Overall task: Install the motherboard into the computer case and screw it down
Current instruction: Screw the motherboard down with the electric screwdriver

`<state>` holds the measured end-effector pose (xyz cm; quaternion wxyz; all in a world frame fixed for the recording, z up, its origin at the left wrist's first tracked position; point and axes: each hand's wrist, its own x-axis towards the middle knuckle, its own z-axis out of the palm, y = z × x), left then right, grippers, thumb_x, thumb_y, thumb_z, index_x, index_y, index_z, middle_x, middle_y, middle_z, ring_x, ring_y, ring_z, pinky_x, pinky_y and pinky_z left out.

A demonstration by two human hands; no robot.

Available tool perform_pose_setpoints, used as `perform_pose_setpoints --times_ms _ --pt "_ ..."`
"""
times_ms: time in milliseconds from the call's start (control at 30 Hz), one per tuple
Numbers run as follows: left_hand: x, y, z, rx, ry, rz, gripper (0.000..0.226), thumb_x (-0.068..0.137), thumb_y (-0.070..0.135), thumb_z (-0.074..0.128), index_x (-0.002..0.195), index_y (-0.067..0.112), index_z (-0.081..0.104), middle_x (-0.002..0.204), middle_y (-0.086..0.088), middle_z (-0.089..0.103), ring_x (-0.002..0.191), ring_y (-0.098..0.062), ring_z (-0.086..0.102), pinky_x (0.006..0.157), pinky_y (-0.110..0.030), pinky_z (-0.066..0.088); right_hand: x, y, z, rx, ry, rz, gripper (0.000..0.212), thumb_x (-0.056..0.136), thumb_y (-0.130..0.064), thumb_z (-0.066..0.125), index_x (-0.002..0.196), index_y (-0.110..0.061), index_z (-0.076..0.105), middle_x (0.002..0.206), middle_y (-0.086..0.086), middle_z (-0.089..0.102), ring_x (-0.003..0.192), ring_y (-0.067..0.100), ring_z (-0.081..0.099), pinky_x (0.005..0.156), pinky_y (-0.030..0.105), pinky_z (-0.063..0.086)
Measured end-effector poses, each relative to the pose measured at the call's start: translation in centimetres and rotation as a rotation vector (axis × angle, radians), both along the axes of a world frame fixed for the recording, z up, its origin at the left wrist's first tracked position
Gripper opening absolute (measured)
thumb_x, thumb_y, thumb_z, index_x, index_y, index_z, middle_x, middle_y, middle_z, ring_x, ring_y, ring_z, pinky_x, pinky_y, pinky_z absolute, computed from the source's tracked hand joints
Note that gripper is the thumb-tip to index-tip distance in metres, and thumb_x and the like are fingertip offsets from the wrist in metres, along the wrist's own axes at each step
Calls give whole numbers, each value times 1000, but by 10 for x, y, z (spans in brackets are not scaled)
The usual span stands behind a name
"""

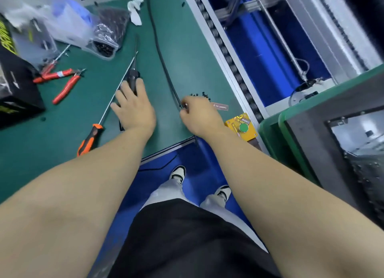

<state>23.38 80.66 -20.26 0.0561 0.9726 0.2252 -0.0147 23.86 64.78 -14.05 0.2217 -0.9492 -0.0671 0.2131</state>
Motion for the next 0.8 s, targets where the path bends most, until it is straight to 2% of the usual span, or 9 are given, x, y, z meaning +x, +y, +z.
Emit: perform_pose_setpoints --times_ms 100,200,333,433,533,667,733,800 --pt "-1 15 -7 -147 73 140 65 93 20 61 146 27 25 143 -13 37 126 -36 39 92 -53 41 1 18 -1 13 30 23 40 98 -19 46 135 -14 60 125 12 65 111 33 60 92 41 53" --pt "3 20 -2 -248 61 154 64 93 12 59 146 23 25 138 -13 43 126 -36 42 85 -52 46 1 28 -3 19 39 36 41 98 -20 46 137 -15 59 127 11 65 111 32 61 92 41 53" --pt "14 20 27 -330 46 120 51 87 17 62 133 16 39 125 -16 54 115 -40 52 78 -47 43 3 35 -3 37 38 28 42 98 -19 46 138 -14 58 125 10 67 112 30 60 94 41 52" --pt "39 18 66 -364 98 78 39 80 18 65 116 17 51 109 -10 61 103 -37 59 77 -41 46 9 38 2 83 -11 -39 43 98 -19 47 140 -17 56 125 11 66 112 32 60 92 41 52" --pt "65 4 112 -433 170 -23 30 73 24 68 99 15 55 91 -5 59 86 -32 58 70 -36 43 17 36 15 237 -105 -159 50 98 -14 47 148 -17 47 121 14 66 107 35 60 91 46 51" --pt "82 -34 166 -684 284 -229 29 62 24 71 83 9 59 72 -8 64 62 -27 62 63 -35 54 28 12 40 431 -304 -271 74 92 -4 55 157 -25 28 125 8 51 95 29 58 84 47 51" --pt "88 -59 188 -710 328 -350 35 58 25 72 86 7 62 73 -10 69 61 -27 67 63 -36 59 32 -13 53 426 -417 -292 82 87 -1 62 158 -23 29 123 5 45 91 20 54 78 39 51" --pt "92 -88 207 -727 355 -468 43 52 27 73 91 9 65 74 -10 72 65 -29 72 66 -44 62 33 -45 64 375 -531 -358 78 85 0 66 155 -18 37 119 4 42 83 7 46 73 29 48"
